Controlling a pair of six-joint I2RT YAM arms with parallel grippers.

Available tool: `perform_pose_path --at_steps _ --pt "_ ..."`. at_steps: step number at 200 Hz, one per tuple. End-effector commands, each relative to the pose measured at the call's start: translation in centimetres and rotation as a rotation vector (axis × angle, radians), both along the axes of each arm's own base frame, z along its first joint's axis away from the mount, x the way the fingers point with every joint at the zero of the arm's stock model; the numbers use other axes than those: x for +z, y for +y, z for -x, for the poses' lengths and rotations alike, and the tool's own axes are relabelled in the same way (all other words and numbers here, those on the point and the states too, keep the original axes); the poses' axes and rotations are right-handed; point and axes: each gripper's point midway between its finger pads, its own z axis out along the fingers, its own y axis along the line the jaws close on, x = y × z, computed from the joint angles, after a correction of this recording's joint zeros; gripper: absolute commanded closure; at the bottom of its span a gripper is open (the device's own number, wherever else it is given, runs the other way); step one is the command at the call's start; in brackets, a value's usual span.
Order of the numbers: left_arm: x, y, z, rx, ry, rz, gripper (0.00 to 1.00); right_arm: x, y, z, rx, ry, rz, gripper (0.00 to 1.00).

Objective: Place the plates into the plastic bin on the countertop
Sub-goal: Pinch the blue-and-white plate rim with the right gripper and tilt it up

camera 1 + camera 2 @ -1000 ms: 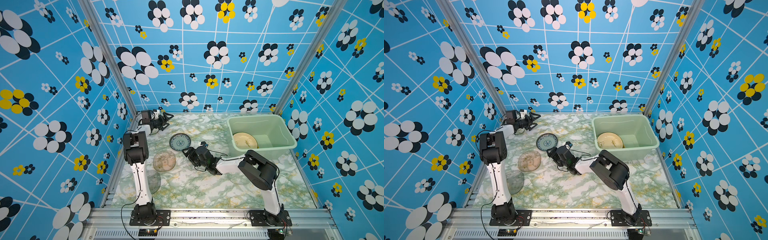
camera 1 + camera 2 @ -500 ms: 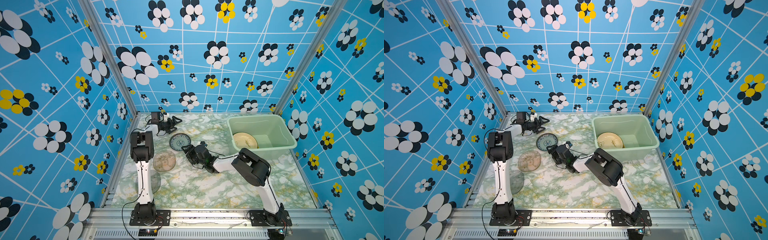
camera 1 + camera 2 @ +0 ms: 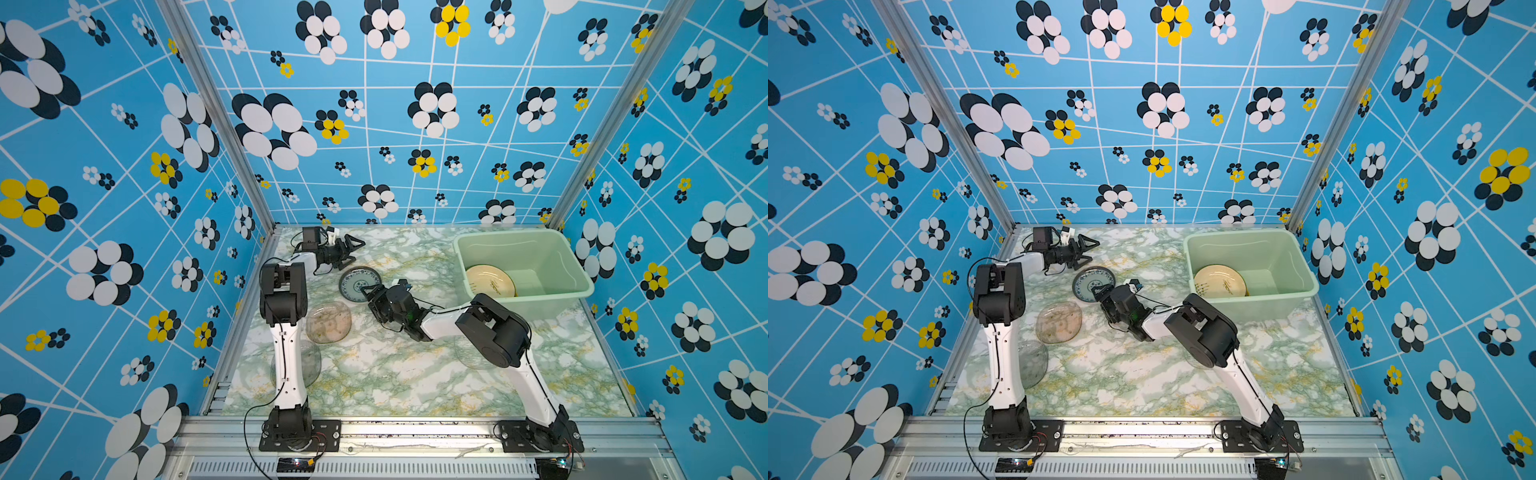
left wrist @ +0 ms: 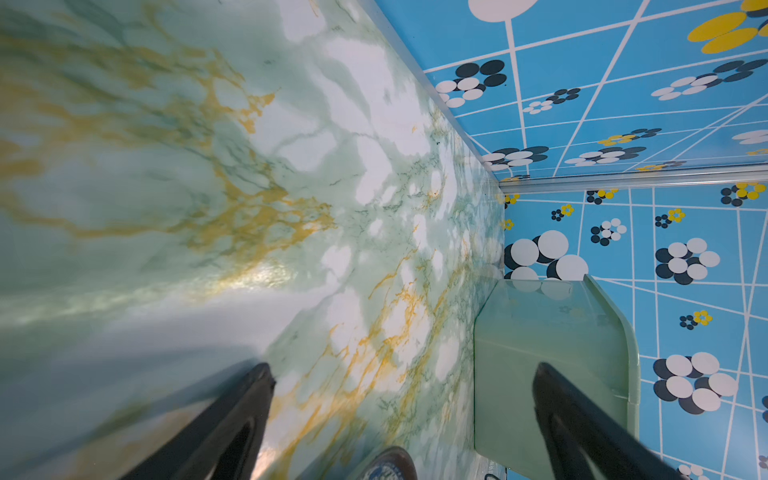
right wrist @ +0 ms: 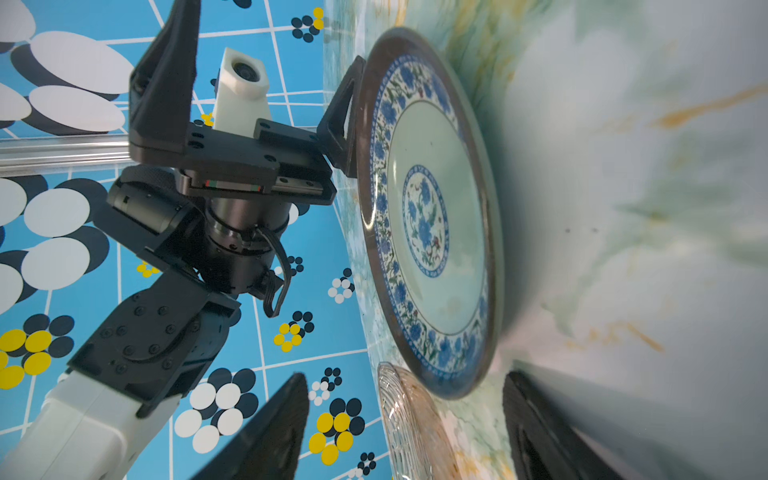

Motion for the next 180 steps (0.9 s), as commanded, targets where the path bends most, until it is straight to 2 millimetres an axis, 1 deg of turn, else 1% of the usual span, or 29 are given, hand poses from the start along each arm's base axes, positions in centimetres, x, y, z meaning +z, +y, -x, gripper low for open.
perform_pose_path --at_steps 1,25,51,85,123,151,180 --pt "-1.7 -0.4 1.6 0.016 0.095 0.015 0.01 -2.5 -0.5 -0.5 -0.024 0.038 0.041 0.23" --pt "-1.4 -0.8 2.1 0.012 0.102 0.028 0.01 -3.0 -0.5 -0.9 -0.029 0.042 0.037 0.25" --pt "-1.4 -1.3 2.9 0.005 0.115 0.019 0.01 -3.3 -0.9 -1.3 -0.039 0.033 0.053 0.26" --pt "-1.6 -2.1 4.2 -0.013 0.132 0.015 0.01 -3.4 -1.2 -1.9 -0.044 0.027 0.061 0.30" --pt "-1.9 -3.1 5.1 -0.032 0.144 0.013 0.01 -2.9 -0.7 -2.5 -0.021 -0.002 0.041 0.36" --pt "-2.0 -3.1 5.4 -0.030 0.150 0.015 0.01 -2.9 -0.7 -2.7 -0.019 -0.009 0.039 0.47" --pt "-2.1 -3.3 5.6 -0.030 0.154 0.017 0.01 -3.2 -1.2 -2.8 -0.032 -0.006 0.046 0.62"
